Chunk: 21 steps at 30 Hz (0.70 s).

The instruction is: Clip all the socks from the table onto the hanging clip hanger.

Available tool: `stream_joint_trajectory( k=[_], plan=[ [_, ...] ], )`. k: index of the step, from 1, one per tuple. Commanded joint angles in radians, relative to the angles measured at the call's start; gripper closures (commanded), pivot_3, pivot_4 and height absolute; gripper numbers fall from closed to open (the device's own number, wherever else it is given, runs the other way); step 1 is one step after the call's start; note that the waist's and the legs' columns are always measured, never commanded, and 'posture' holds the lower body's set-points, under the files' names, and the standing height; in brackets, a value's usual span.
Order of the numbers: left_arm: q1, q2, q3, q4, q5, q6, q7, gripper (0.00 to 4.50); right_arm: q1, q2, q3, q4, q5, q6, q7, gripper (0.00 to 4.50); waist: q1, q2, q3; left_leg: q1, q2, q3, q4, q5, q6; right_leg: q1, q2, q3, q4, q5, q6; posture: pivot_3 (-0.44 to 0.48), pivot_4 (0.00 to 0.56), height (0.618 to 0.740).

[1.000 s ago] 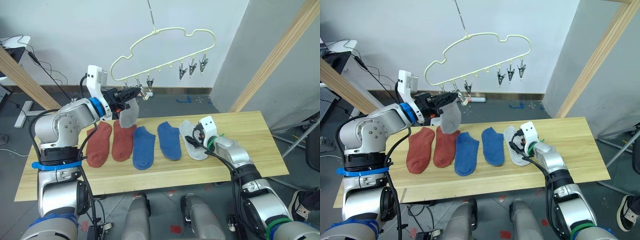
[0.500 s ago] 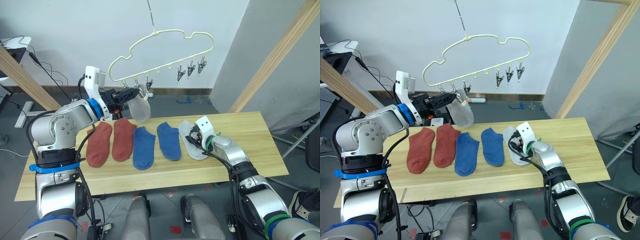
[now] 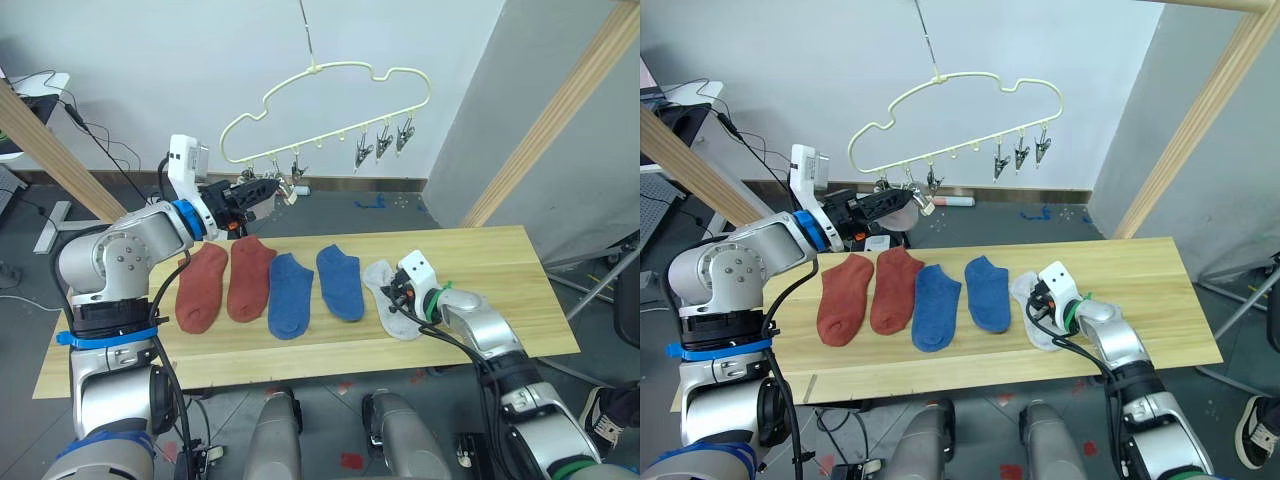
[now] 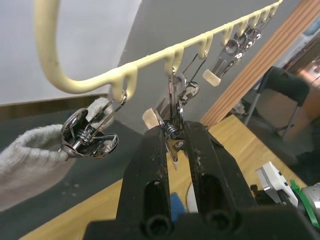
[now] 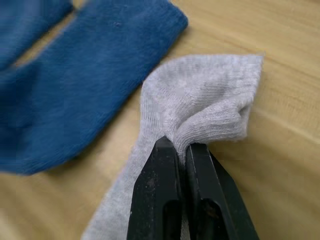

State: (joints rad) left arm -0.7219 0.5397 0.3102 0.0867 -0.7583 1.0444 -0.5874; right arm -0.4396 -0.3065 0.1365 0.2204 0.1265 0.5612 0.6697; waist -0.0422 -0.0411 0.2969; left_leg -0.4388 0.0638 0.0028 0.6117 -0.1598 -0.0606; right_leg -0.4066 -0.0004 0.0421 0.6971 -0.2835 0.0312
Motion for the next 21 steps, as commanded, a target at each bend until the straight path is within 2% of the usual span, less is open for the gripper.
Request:
stream_joint_trajectory(
  k=[1, 7, 10, 16, 21],
  plan=[
    [-0.022, -0.009, 0.055, 0.01, -0.068, 0.06, 0.017, 4.28, -0.015, -0.011, -0.073, -0.264, 0.173, 0.203, 0.055, 4.49, -0.002, 0.0, 0.0, 0.0, 0.0, 0.0, 0.0, 0.0, 0.0, 0.0, 0.0, 0.0, 0.0, 0.0, 0.0, -0.005, 0.274, 0.74],
    [-0.074, -0.051, 0.193, 0.07, -0.242, 0.231, 0.094, 4.28, -0.071, 0.074, -0.198, -0.435, 0.434, 0.497, 0.013, 4.49, 0.001, 0.0, 0.0, 0.0, 0.0, -0.001, 0.0, 0.0, 0.0, 0.0, 0.0, -0.001, 0.0, -0.002, 0.003, -0.014, 0.277, 0.74],
    [-0.093, -0.066, 0.241, 0.094, -0.294, 0.283, 0.142, 4.28, -0.092, 0.127, -0.238, -0.453, 0.506, 0.551, -0.03, 4.49, 0.004, 0.0, 0.0, -0.002, 0.0, -0.001, 0.0, 0.0, 0.0, 0.0, 0.0, -0.001, -0.001, -0.002, 0.003, -0.012, 0.279, 0.74],
    [-0.095, -0.07, 0.256, 0.081, -0.349, 0.322, 0.189, 4.28, -0.137, 0.2, -0.297, -0.458, 0.599, 0.599, -0.121, 4.49, 0.009, 0.0, 0.0, -0.005, 0.0, -0.002, 0.0, 0.0, 0.0, -0.003, -0.001, -0.002, -0.002, 0.0, 0.001, -0.012, 0.279, 0.74],
    [-0.084, -0.074, 0.251, 0.062, -0.365, 0.316, 0.214, 4.28, -0.172, 0.221, -0.287, -0.439, 0.621, 0.59, -0.162, 4.49, 0.009, 0.0, 0.0, -0.006, 0.0, -0.002, 0.0, 0.0, 0.0, -0.004, -0.001, -0.002, -0.002, 0.0, 0.0, -0.007, 0.286, 0.74]
  ],
)
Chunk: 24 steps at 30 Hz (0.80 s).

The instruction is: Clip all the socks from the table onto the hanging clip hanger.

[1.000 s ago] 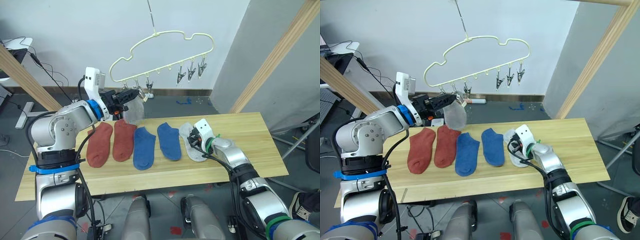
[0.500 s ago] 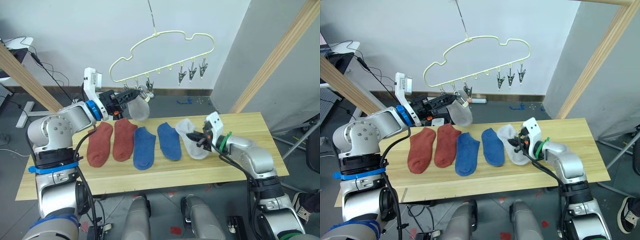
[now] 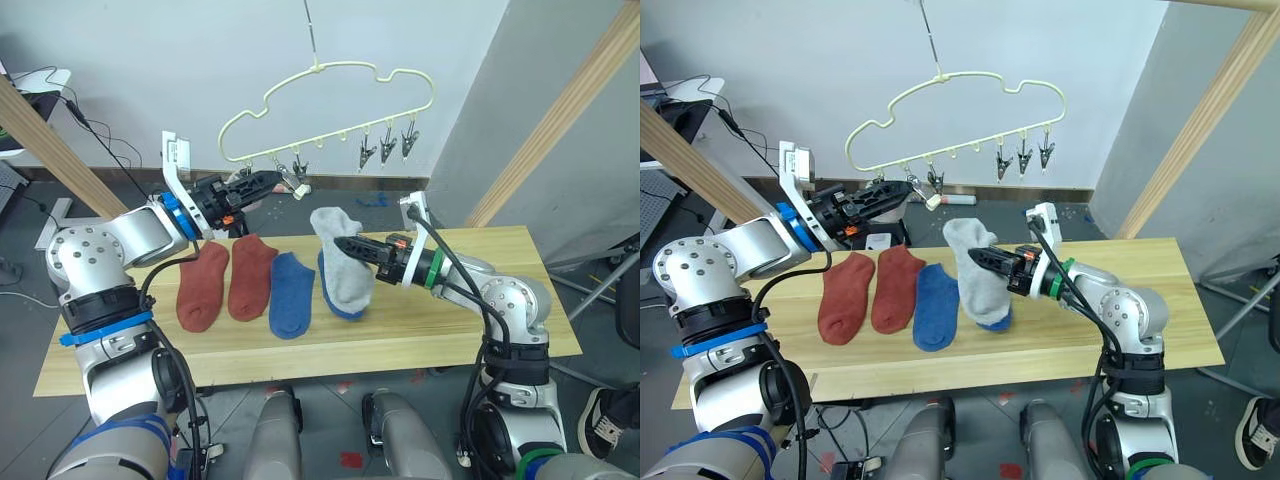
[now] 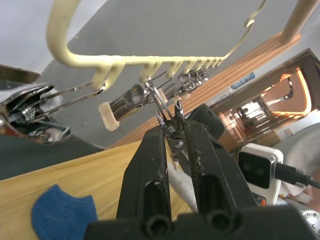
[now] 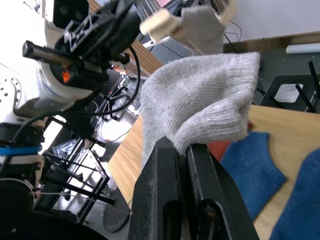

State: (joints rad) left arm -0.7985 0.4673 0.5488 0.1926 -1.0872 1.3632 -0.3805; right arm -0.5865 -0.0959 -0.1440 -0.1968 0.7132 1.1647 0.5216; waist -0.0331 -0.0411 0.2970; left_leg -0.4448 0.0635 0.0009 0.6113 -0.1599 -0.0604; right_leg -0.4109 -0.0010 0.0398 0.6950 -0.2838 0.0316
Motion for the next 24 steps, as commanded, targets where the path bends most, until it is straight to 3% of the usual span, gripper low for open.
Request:
stream_joint_trajectory(
  k=[1, 24],
  plan=[
    [-0.007, -0.002, 0.013, -0.045, -0.041, -0.002, 0.009, 4.28, -0.032, 0.014, 0.0, -0.017, 0.036, -0.018, -0.018, 4.49, 0.0, 0.0, 0.0, 0.0, 0.0, 0.0, 0.0, 0.0, 0.0, 0.0, 0.0, 0.0, 0.0, 0.0, 0.0, -0.007, 0.286, 0.74],
    [0.011, 0.013, -0.015, -0.062, -0.058, -0.025, 0.008, 4.28, -0.082, 0.021, 0.028, 0.034, 0.046, -0.071, -0.045, 4.49, 0.001, 0.0, 0.0, -0.008, 0.0, 0.001, -0.001, 0.0, 0.0, -0.009, 0.0, 0.001, 0.0, 0.001, -0.001, -0.002, 0.282, 0.74]
  ],
)
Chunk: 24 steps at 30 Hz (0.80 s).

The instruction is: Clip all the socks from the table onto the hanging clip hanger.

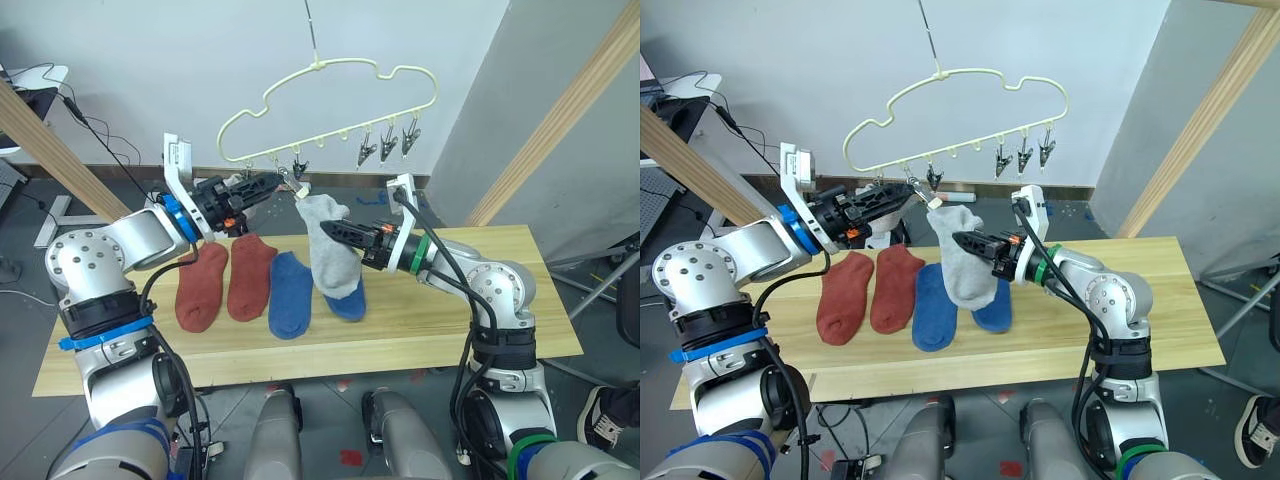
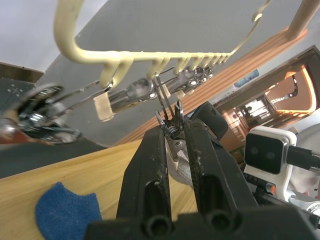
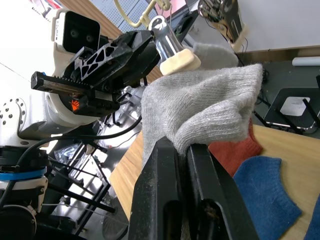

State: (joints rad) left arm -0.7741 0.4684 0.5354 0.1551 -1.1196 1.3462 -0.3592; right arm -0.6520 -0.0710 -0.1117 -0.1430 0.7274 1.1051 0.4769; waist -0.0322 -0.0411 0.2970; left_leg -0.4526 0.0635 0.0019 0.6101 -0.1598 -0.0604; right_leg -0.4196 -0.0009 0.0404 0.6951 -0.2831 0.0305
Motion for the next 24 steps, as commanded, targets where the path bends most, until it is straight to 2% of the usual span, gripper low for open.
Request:
stream_joint_trajectory(
  k=[1, 24],
  plan=[
    [-0.015, 0.013, -0.004, -0.022, -0.024, -0.009, -0.015, 4.28, -0.017, -0.006, -0.007, -0.022, 0.033, -0.012, -0.002, 4.49, 0.0, 0.0, 0.0, 0.0, 0.0, 0.0, 0.0, 0.0, 0.0, 0.0, 0.0, 0.0, 0.0, 0.0, 0.0, -0.007, 0.28, 0.74],
    [-0.018, 0.015, -0.016, -0.012, -0.025, -0.024, -0.019, 4.28, -0.025, 0.002, -0.01, -0.041, 0.095, -0.007, -0.046, 4.49, 0.0, 0.0, 0.0, 0.0, 0.0, 0.0, 0.0, 0.0, 0.0, 0.0, 0.0, 0.0, 0.0, 0.0, 0.0, -0.011, 0.281, 0.74]
  ],
)
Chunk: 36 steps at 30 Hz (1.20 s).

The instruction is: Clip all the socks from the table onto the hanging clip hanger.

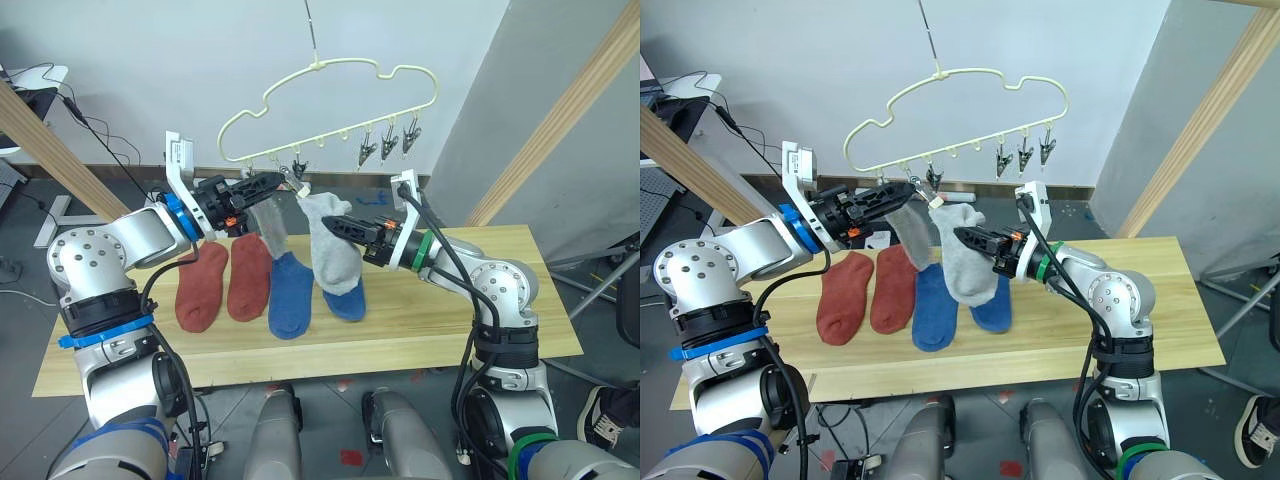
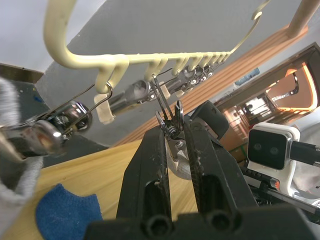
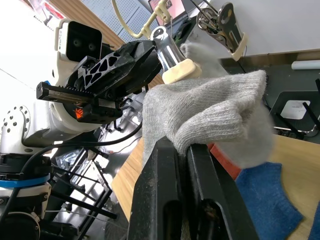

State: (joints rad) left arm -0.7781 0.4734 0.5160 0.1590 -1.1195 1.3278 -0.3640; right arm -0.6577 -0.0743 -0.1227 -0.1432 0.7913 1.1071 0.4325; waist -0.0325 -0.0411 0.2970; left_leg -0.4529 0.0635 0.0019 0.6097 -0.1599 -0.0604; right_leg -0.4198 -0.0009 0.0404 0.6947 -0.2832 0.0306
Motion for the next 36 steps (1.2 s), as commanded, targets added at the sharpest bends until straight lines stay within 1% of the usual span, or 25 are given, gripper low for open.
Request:
stream_joint_trajectory(
  k=[1, 10, 17, 25, 36],
  plan=[
    [-0.015, 0.009, 0.003, -0.017, -0.027, -0.006, -0.013, 4.28, -0.018, 0.008, 0.006, -0.037, 0.029, -0.014, -0.003, 4.49, 0.0, 0.0, 0.0, 0.0, 0.0, 0.0, 0.0, 0.0, 0.0, 0.0, 0.0, 0.0, 0.0, 0.0, 0.0, -0.011, 0.281, 0.74],
    [-0.015, 0.01, 0.001, -0.022, -0.032, -0.003, -0.014, 4.28, -0.035, 0.03, 0.034, 0.011, 0.003, -0.071, -0.008, 4.49, 0.0, 0.0, 0.0, 0.0, 0.0, 0.0, 0.0, 0.0, 0.0, 0.0, 0.0, 0.0, 0.0, 0.0, 0.0, -0.011, 0.281, 0.74],
    [-0.013, 0.014, -0.006, -0.026, -0.026, -0.01, -0.026, 4.28, -0.062, 0.012, 0.035, 0.041, -0.004, -0.098, -0.003, 4.49, 0.0, 0.0, 0.0, 0.0, 0.0, 0.0, 0.0, 0.0, 0.0, 0.0, 0.0, 0.0, 0.0, 0.0, 0.0, -0.011, 0.281, 0.74],
    [-0.003, 0.021, -0.019, -0.035, -0.001, -0.049, -0.034, 4.28, -0.057, 0.009, 0.044, 0.041, -0.004, -0.103, -0.002, 4.5, 0.0, 0.0, 0.0, 0.0, 0.0, 0.0, -0.001, 0.0, 0.0, 0.0, 0.0, 0.0, -0.001, 0.0, 0.0, -0.008, 0.281, 0.74],
    [0.002, 0.022, -0.016, -0.04, -0.024, -0.045, -0.033, 4.28, -0.058, 0.016, 0.052, 0.046, -0.005, -0.112, -0.006, 4.5, 0.0, 0.0, 0.0, 0.0, 0.0, 0.0, -0.001, 0.0, 0.0, 0.0, 0.0, 0.0, -0.001, 0.0, 0.0, -0.001, 0.276, 0.74]
  ],
)
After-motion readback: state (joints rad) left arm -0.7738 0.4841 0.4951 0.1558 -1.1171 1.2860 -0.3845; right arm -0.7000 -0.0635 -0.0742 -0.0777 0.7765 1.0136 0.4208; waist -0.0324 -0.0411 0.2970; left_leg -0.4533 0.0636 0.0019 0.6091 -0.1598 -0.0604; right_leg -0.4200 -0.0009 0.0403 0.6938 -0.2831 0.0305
